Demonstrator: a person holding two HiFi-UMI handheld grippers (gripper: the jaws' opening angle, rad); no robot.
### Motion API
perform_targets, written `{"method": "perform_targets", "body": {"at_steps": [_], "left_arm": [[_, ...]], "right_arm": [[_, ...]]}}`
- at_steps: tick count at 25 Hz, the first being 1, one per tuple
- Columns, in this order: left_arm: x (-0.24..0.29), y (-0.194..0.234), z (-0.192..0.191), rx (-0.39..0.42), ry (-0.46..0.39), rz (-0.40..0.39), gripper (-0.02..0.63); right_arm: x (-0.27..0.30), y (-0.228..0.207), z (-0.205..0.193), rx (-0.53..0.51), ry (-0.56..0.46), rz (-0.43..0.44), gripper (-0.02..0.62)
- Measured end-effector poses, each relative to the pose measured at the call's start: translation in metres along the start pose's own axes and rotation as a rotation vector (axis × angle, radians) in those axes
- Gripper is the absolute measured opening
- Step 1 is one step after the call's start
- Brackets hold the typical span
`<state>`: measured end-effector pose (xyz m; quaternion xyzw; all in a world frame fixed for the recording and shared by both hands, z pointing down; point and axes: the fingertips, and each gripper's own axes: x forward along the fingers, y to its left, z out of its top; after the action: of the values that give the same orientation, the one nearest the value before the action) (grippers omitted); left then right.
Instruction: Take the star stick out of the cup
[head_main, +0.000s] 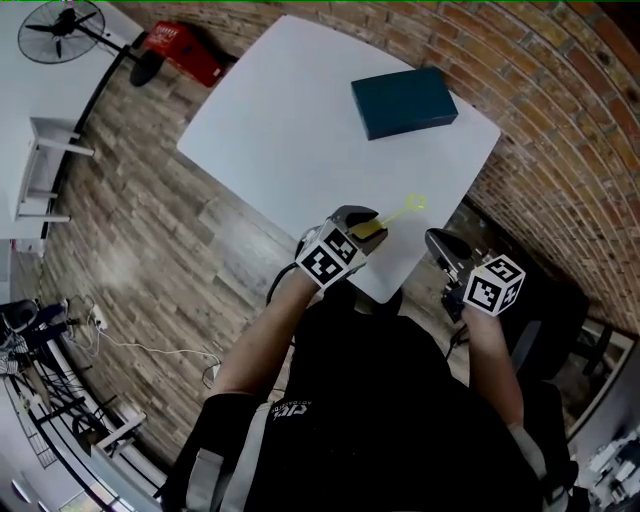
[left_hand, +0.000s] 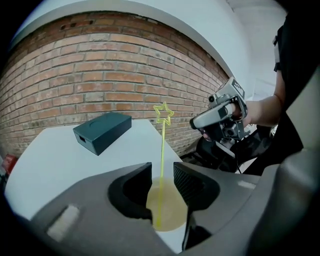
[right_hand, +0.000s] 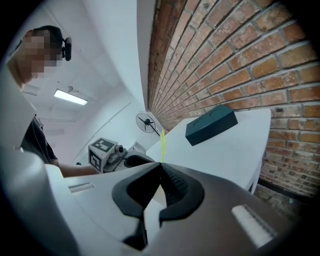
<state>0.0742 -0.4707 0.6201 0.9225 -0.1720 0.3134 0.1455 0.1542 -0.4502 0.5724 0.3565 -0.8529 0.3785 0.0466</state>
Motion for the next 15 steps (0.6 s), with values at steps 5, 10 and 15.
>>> {"method": "perform_targets", "body": {"at_steps": [5,10,15], "left_arm": [[0.017,0.0,-0.007,0.013,0.054,0.002,0.141],[0.026,0.005,-0.015,0.033,0.129,0.031,0.14],[0.029,0.004,-0.014,0.053,0.148,0.029,0.116]], "right_arm": [[-0.013,-0.006,-0.004,0.01,-0.016,-0.023,0.002],[-0.021,-0.004,-0.003,0.017,-0.05,-0.025,0.002],[-0.038,-0.01,0.002,0.032,-0.09,-0.052,0.002]]}}
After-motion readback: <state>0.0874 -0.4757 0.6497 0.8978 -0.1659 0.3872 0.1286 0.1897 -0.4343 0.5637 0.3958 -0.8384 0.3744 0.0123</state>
